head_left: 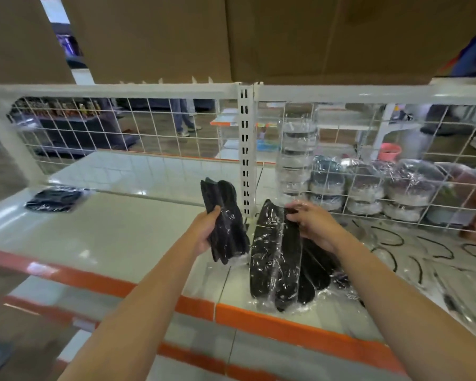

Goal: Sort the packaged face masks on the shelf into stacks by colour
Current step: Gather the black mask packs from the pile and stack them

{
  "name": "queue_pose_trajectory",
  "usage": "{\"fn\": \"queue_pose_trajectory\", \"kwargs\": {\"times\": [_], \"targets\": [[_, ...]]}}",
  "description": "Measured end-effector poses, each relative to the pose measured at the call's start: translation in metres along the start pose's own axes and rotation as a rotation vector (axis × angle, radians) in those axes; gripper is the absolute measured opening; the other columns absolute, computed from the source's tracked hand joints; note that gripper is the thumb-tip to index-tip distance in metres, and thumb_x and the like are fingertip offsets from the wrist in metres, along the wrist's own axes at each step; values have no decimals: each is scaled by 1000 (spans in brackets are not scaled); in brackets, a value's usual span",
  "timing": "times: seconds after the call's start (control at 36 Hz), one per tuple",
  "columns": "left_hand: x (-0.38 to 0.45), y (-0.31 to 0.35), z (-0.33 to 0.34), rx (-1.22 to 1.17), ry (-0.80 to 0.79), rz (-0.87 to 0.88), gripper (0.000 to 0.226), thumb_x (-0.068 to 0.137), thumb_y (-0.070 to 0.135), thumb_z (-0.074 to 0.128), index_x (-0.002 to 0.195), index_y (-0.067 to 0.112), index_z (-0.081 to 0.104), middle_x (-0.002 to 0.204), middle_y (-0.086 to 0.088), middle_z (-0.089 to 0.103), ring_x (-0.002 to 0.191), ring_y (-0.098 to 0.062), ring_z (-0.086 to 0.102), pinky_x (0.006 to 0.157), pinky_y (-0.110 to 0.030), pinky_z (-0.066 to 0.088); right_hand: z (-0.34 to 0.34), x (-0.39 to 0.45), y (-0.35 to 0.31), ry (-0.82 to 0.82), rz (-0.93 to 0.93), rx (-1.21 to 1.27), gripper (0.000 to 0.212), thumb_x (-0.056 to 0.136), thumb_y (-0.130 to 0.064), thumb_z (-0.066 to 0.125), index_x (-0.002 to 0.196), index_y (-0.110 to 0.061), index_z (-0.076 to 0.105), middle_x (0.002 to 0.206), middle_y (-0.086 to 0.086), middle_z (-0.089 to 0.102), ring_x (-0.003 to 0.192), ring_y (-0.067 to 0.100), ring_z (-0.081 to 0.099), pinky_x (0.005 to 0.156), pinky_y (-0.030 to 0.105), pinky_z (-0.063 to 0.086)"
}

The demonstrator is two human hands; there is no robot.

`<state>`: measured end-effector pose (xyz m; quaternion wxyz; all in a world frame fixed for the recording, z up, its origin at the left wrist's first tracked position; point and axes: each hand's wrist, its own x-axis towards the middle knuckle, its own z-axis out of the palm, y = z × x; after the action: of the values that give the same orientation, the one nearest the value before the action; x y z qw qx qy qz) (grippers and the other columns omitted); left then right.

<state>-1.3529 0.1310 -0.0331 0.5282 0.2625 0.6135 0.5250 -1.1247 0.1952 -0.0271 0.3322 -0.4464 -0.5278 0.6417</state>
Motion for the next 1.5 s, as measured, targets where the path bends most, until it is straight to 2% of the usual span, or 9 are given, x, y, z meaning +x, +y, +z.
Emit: {"fn": "queue_pose_trajectory", "kwargs": {"times": [0.17,0.44,0.78,0.92,1.03,1.11,1.31,1.39,1.5], "targets": [[-3,-4,26,181,-378,-2,33,84,27,66,109,7,63,110,-14,68,99,-26,66,92,-39,51,24,8,-10,81,-92,-62,16,89,-2,58,100,-15,59,103,6,65,84,18,65,71,30,56],[22,2,16,75,-144,38,13,96,7,49,104,7,60,92,-12,67,83,-25,63,76,-38,48,-36,4,33,213,89,-871,13,92,-9,52,90,-12,64,100,11,62,98,25,57,94,37,43],[22,-11,24,259,-143,-65,20,97,7,48,114,1,57,92,-13,66,82,-26,62,73,-37,47,-10,-3,62,197,206,-1419,87,76,-64,62,139,-10,34,146,14,27,137,32,24,110,46,26],[21,-13,17,242,-118,-75,26,98,19,49,114,1,58,94,-12,66,86,-26,62,85,-41,46,-13,5,50,506,-18,-906,9,90,-19,57,92,-11,54,104,9,59,98,27,54,84,33,43],[21,-15,16,99,-131,-118,50,96,49,40,102,5,63,106,-19,67,92,-28,64,86,-42,46,-7,2,14,427,-86,-20,24,89,-4,59,72,-15,46,75,3,56,75,19,56,69,29,46],[18,-15,21,-31,-285,-170,69,82,68,43,112,10,66,111,-17,69,104,-32,64,90,-45,48,10,2,-4,278,-98,146,18,89,-1,58,77,-12,51,78,7,62,70,17,62,63,28,54],[7,-8,20,201,-242,-51,28,89,-1,57,116,-5,57,90,-13,67,79,-23,65,68,-32,53,24,11,-4,121,-51,-218,15,97,-18,49,101,-5,55,85,7,58,75,18,58,70,32,54],[11,-7,2,195,-162,-47,26,91,-3,52,116,-3,57,93,-14,66,84,-25,63,80,-38,49,2,12,14,184,-19,-867,20,95,-34,52,93,-13,54,93,9,56,89,23,53,79,36,43],[13,-9,-13,187,-94,-50,21,95,0,46,113,-3,56,92,-15,65,83,-25,62,78,-40,49,-15,-1,55,114,261,-1312,86,75,-64,63,138,-12,35,145,17,30,135,35,29,107,46,31]]}}
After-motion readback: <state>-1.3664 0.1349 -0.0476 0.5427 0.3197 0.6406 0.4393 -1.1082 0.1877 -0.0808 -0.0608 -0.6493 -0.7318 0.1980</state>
